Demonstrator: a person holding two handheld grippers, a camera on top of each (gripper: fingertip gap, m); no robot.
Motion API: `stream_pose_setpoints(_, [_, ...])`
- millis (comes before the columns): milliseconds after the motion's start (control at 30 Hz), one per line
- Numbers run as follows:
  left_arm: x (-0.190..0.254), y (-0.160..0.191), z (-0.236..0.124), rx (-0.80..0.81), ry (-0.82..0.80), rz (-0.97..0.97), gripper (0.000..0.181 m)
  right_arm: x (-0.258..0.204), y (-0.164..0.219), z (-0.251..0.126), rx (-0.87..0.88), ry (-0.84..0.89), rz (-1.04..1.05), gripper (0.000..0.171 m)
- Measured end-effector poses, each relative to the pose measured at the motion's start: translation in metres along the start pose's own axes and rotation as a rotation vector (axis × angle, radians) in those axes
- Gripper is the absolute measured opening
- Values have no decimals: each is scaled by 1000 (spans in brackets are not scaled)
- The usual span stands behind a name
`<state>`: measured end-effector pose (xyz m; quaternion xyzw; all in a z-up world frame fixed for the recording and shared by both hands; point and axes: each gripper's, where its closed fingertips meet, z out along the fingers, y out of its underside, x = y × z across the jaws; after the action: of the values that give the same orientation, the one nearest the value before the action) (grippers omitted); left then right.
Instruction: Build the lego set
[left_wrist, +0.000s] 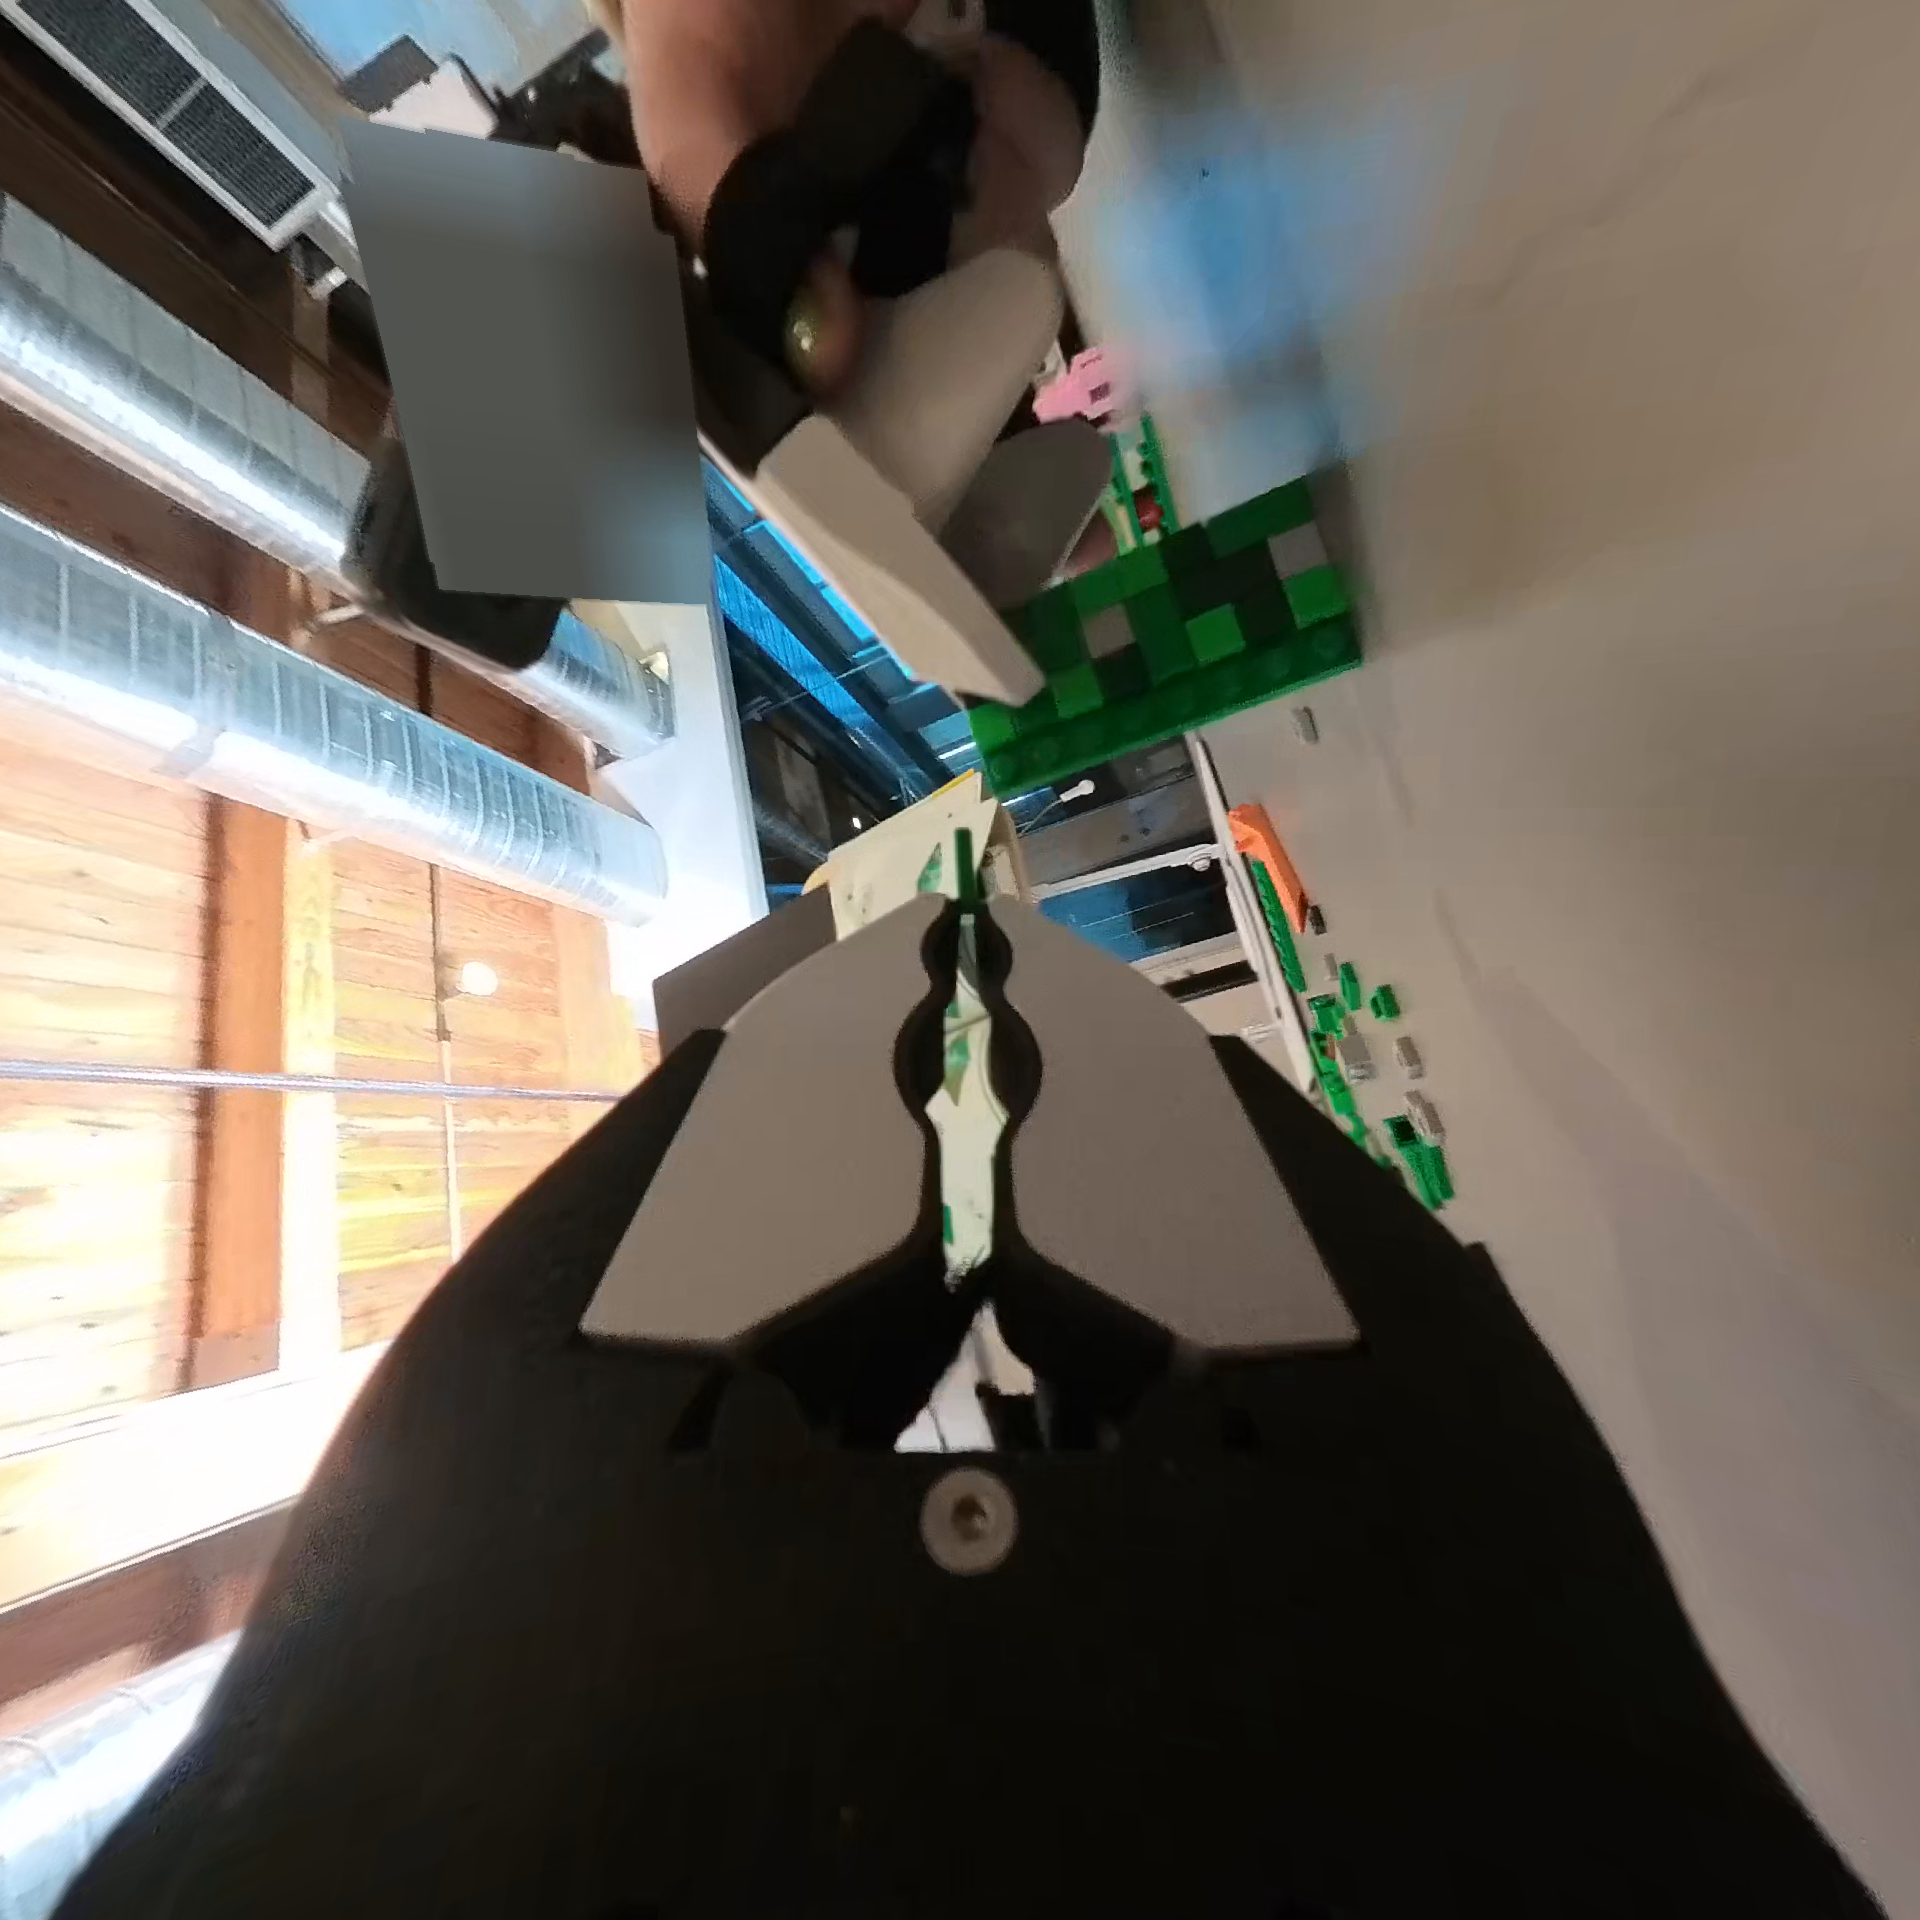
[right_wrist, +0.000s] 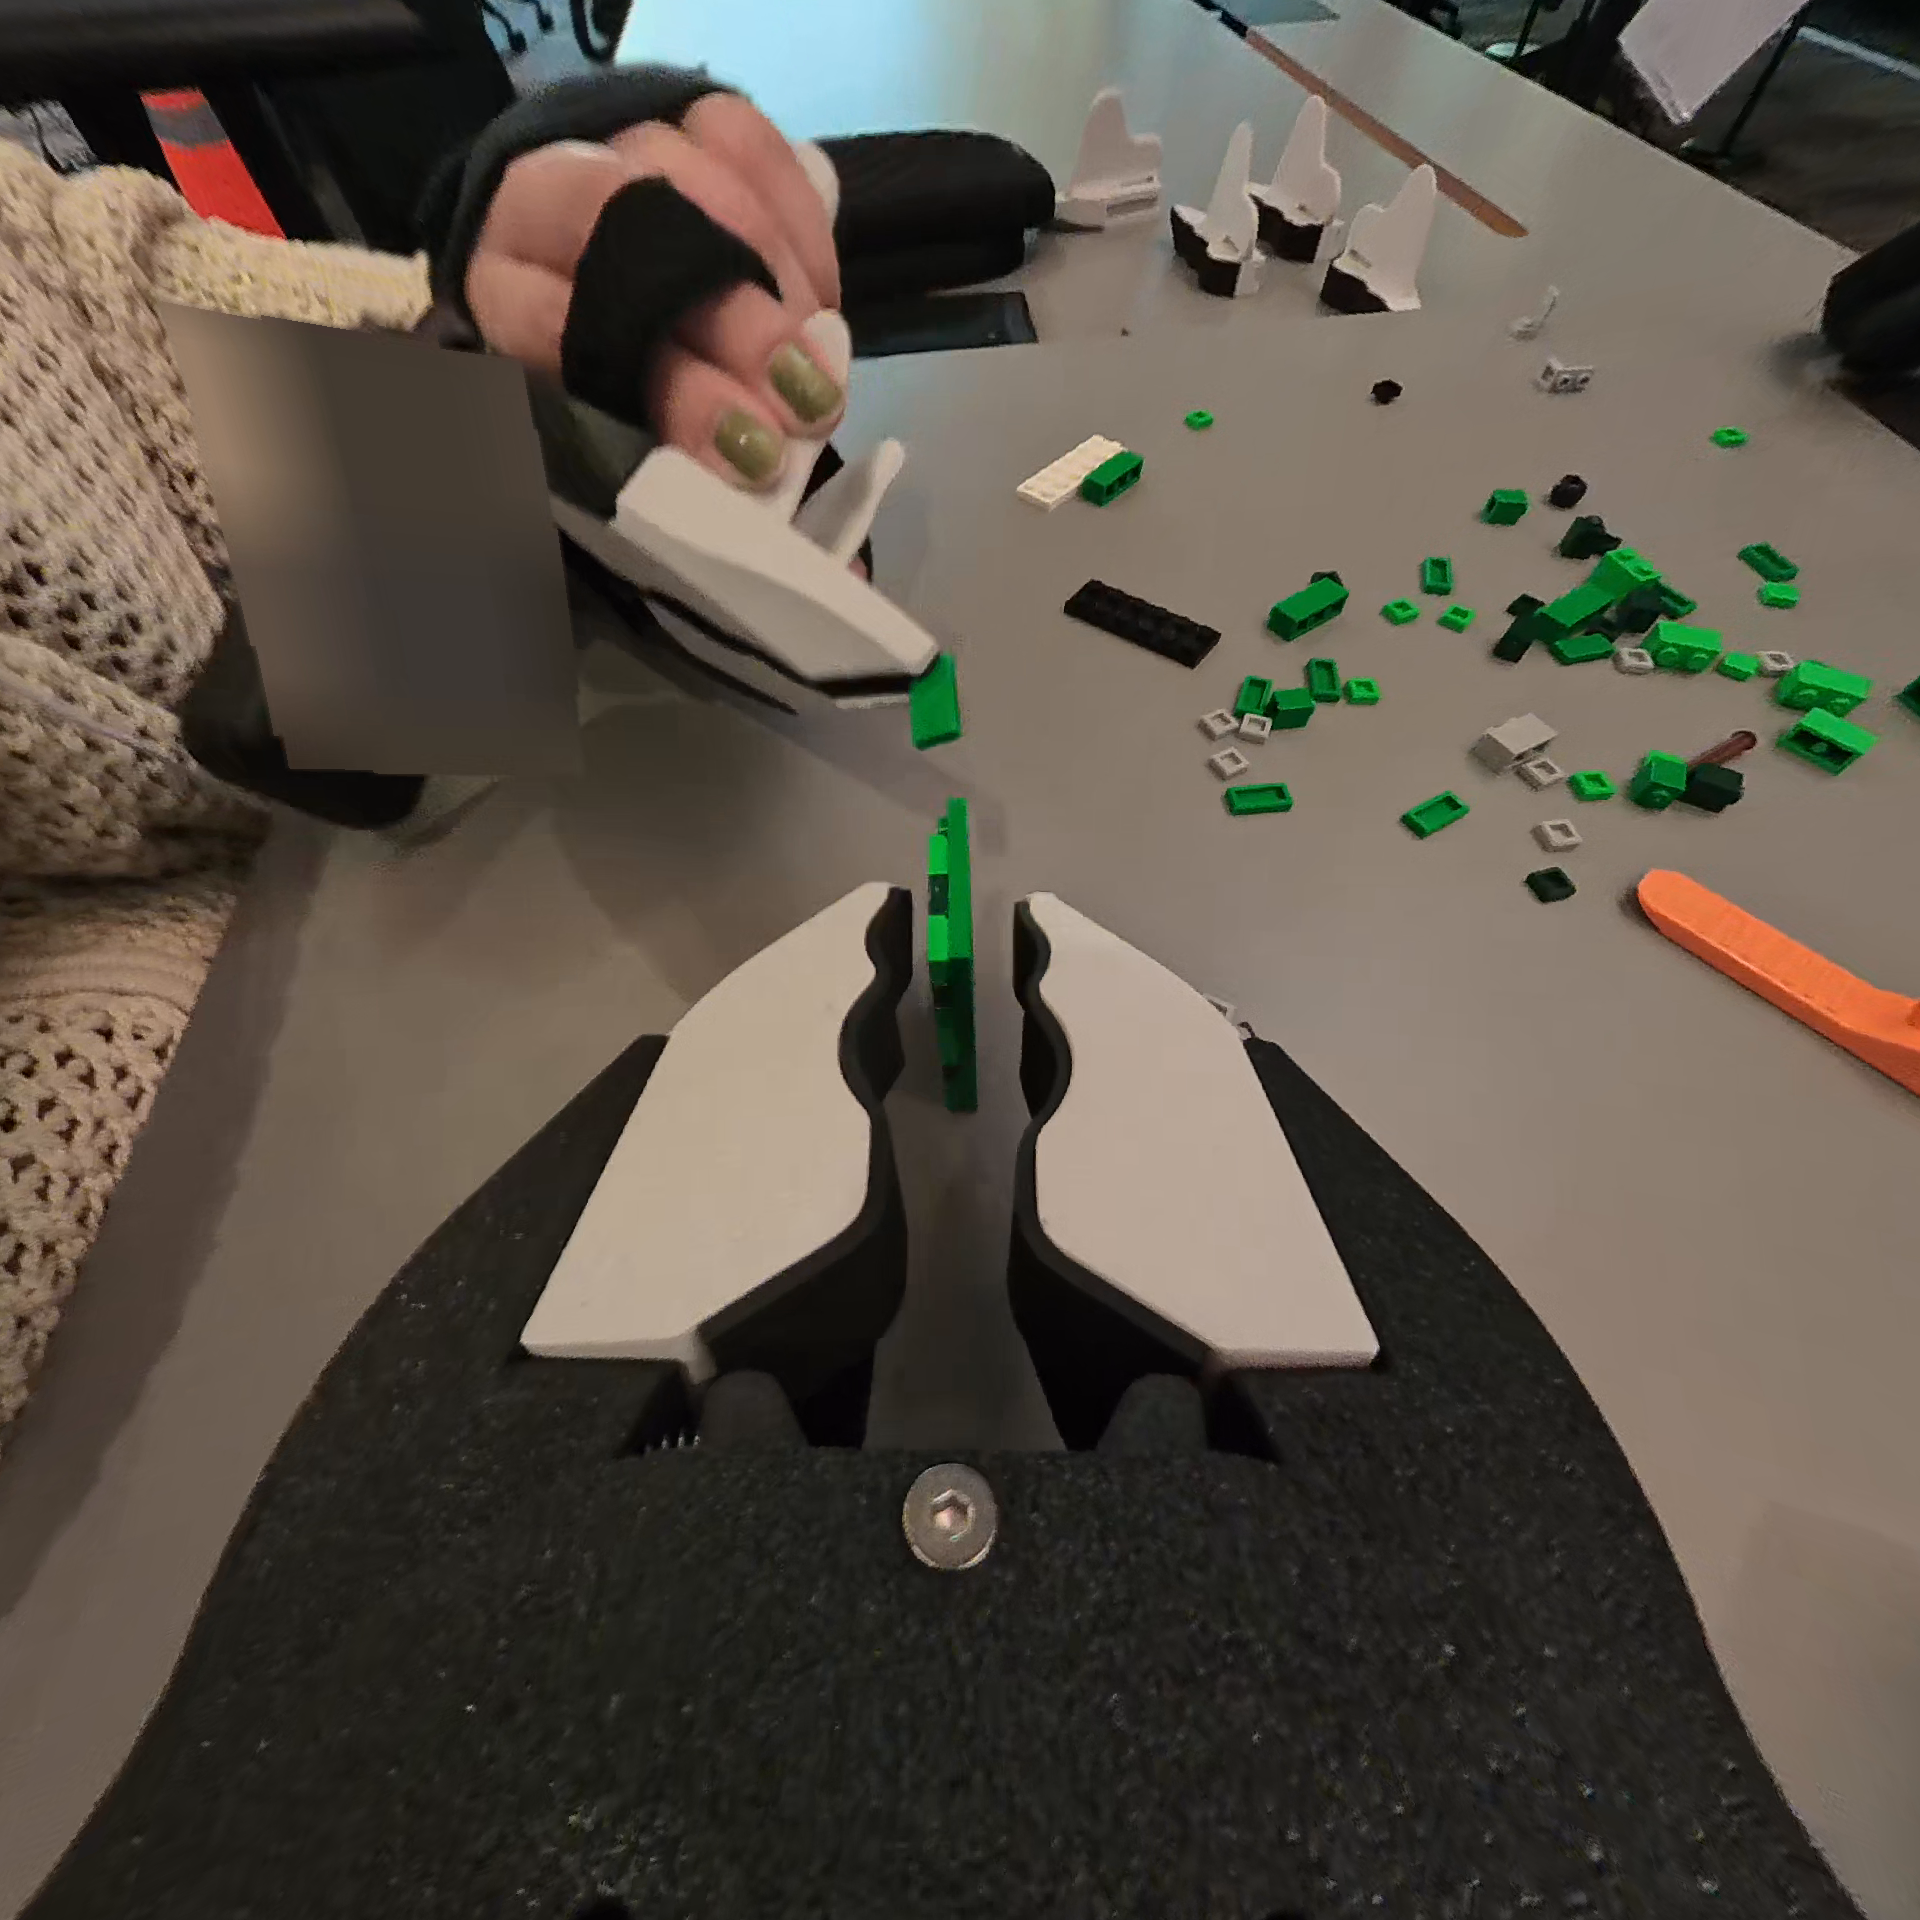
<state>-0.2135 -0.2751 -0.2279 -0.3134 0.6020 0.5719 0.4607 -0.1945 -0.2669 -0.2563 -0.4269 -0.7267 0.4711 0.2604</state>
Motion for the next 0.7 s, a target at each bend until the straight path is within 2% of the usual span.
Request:
stream_pose_setpoints(300, [-11, 1, -1, -25, -62, 58, 2, -5, -11, -4, 54, -64, 94, 23])
stream_pose_setpoints(433, [-23, 8, -2, -54, -105, 30, 2, 2, -20, -10, 81, 8, 39, 31])
stream_pose_setpoints(533, [-38, 14, -3, -95, -165, 44, 2, -7, -43, -18, 148, 34, -9, 23])
stream_pose_setpoints(700, [-45, 9, -5, -96, -197, 101, 2, -27, -64, -15, 182, -29, 107, 14])
